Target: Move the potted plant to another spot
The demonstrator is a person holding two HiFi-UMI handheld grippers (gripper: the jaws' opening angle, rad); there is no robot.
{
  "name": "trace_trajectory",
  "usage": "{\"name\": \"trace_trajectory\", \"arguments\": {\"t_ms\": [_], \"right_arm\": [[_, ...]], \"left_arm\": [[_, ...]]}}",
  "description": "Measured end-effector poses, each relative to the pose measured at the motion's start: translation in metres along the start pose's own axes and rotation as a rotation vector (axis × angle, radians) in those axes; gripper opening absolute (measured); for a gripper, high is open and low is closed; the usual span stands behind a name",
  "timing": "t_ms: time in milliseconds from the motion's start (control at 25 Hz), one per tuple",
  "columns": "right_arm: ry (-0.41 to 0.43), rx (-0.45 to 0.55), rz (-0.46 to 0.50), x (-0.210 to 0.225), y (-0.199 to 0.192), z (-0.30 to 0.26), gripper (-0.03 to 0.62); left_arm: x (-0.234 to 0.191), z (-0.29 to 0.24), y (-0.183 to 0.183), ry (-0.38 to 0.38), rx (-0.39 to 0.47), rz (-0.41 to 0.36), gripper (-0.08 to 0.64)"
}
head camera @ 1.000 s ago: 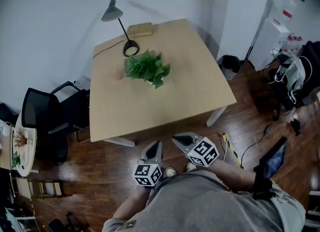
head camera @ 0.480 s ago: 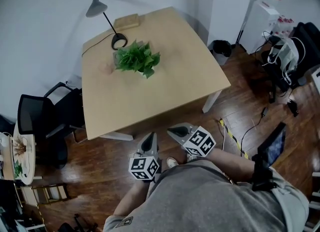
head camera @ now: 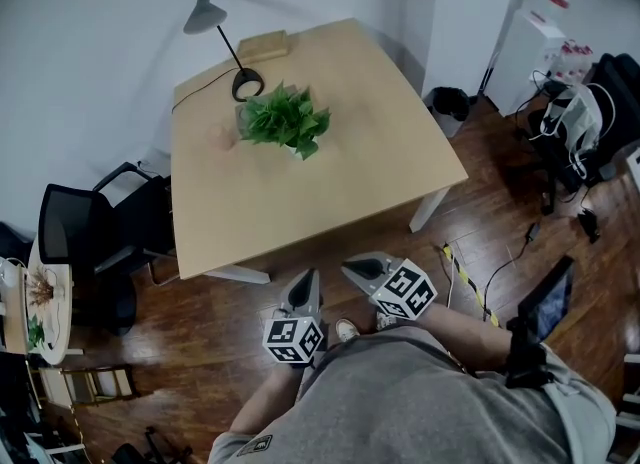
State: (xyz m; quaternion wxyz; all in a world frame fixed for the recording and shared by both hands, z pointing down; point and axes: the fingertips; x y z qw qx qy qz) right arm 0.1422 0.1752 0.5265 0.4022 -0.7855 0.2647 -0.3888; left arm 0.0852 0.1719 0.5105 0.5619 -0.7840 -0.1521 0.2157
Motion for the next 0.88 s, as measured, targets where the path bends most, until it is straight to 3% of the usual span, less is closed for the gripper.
{"name": "trace_trajectory", "arguments": {"t_ms": [880], "right_arm": [[-0.029, -0.001, -0.023, 0.014, -0.005, 0.017, 0.005]], "left_arm": [[0.016, -0.009, -0.006, -0.032, -0.031, 0.002, 0.0]]}}
Point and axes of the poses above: the fingertips, and each gripper's own axes: z backward along the fingers, x to its right, y out of its top, and after that the axes turned 9 degrees about -z, right-handed
